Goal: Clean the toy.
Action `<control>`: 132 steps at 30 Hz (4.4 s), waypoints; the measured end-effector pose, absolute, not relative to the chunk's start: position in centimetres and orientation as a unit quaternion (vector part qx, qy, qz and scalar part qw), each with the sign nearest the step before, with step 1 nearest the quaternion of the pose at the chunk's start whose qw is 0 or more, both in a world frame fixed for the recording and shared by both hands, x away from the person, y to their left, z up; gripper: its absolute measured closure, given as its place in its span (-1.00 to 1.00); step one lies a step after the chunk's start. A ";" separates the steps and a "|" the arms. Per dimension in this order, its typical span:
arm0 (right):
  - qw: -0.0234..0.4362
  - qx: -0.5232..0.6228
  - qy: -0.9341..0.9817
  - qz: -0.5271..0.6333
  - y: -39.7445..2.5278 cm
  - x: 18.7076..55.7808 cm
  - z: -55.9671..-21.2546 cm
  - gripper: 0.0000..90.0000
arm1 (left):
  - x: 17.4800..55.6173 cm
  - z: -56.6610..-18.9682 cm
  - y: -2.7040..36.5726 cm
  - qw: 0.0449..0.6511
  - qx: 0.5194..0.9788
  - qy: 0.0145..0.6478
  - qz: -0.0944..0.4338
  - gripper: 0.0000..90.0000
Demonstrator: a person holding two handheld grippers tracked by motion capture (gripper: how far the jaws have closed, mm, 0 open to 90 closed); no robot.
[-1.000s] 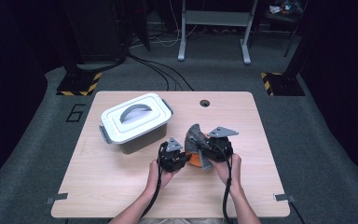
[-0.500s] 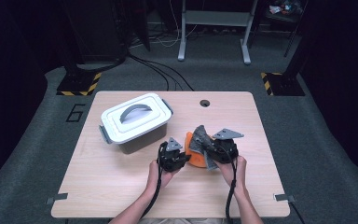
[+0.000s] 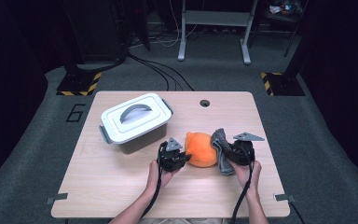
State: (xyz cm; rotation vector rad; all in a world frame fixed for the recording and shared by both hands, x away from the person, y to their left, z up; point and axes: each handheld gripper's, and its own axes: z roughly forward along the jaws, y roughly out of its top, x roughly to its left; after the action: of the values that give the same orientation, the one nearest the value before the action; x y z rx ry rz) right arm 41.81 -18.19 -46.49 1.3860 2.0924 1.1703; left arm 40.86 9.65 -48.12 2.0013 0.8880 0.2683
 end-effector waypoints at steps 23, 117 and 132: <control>0.186 0.507 0.737 0.407 -18.3 42.5 -46.9 0.54 | 40.4 -48.7 9.6 0.430 0.835 0.316 0.134 -0.07; 0.211 0.377 0.797 0.423 -9.8 40.0 -42.6 0.57 | 42.1 -48.5 10.1 0.471 0.796 0.376 0.051 0.73; 0.232 0.458 0.765 0.390 -15.6 41.7 -44.9 0.60 | 42.0 -48.6 9.8 0.470 0.799 0.372 0.053 0.73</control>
State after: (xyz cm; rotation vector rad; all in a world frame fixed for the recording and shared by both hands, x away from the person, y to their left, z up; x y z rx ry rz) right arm 41.67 -15.60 -44.88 1.2593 2.1018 1.0719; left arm 41.99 9.83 -48.57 1.9577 0.9107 0.1287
